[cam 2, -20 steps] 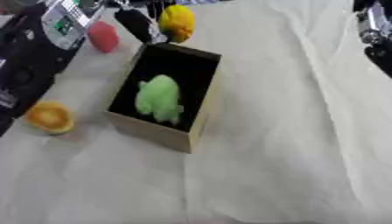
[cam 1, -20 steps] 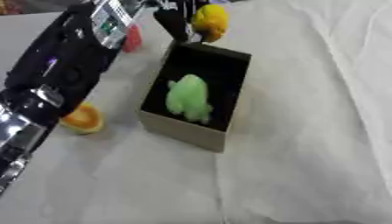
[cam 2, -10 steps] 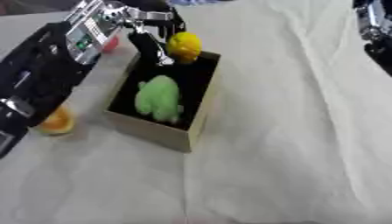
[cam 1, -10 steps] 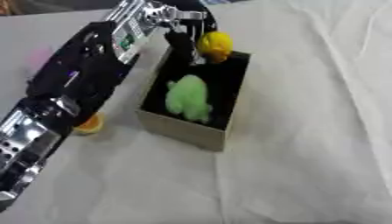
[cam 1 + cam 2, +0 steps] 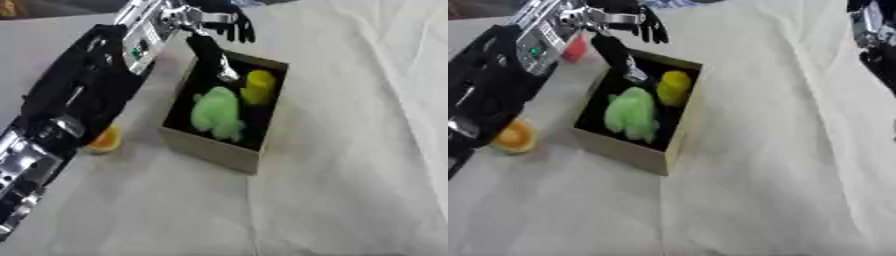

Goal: Pick up objects on the table and place them in the box.

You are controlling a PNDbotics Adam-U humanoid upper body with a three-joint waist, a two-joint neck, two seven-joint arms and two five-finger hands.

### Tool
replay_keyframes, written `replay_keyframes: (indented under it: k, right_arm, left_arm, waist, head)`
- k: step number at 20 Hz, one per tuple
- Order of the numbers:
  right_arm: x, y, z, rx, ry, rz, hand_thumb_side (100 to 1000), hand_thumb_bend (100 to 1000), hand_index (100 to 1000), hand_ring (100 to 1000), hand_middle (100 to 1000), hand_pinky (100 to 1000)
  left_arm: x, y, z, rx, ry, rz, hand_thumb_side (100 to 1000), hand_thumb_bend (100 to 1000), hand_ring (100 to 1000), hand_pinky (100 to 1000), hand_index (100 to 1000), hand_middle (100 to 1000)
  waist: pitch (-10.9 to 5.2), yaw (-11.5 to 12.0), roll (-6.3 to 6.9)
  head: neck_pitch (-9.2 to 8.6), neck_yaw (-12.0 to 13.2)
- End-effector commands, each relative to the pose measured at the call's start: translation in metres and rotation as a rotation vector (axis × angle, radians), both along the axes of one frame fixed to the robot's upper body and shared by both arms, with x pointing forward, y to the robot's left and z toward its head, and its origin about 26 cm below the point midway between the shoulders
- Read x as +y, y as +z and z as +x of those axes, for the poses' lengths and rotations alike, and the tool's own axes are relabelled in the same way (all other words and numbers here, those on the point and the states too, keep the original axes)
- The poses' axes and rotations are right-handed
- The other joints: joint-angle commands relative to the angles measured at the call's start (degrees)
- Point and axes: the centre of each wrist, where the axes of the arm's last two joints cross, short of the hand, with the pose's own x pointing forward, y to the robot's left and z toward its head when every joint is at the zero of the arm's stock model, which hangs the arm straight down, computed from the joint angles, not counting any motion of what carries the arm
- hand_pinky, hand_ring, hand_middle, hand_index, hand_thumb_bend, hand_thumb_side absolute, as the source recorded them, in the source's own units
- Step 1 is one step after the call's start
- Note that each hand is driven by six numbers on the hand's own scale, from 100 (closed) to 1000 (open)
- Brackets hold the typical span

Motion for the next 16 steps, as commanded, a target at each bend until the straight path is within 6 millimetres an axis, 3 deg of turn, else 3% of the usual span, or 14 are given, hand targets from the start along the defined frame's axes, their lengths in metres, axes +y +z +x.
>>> replay_keyframes:
  k: [1,2,8,13,16]
  right_arm:
    - [-0.002,0.008,-0.003,-0.030,-0.003,0.000,523,100,835,757,761,1000]
    - [-0.003,0.008,-0.003,-0.030,-0.007,0.000,523,100,835,758,761,1000]
    - [-0.008,0.005,-0.004,-0.029,-0.034,0.000,523,100,835,758,761,1000]
    - [-0.008,0.005,-0.004,-0.033,-0.036,-0.001,523,100,835,758,761,1000]
    - [-0.009,0.005,-0.004,-0.036,-0.042,0.001,523,100,834,757,761,1000]
  left_arm:
    - [0.016,0.033,-0.016,-0.098,0.012,-0.044,389,483,738,776,824,698]
    - [0.026,0.038,-0.017,-0.109,0.037,-0.057,346,469,729,769,815,687]
    - [0.101,0.051,-0.019,-0.092,0.193,-0.060,338,509,740,776,819,697]
    - [0.134,0.050,-0.035,-0.074,0.217,-0.036,349,538,745,778,828,706]
    - [0.153,0.042,-0.061,-0.067,0.195,0.002,337,560,747,779,829,711]
  waist:
    - [-1.75,0.2,-0.48]
    - [-1.90,0.5,-0.57]
    - [-2.40,2.5,-0.69]
    - [-2.34,3.3,-1.01]
    - [-2.02,3.7,-1.23]
  head:
    - [0.33,-0.3]
    - [0.52,-0.5]
    - [1.18,-1.9]
    - [0.96,-2.2]
    - [0.62,-2.1]
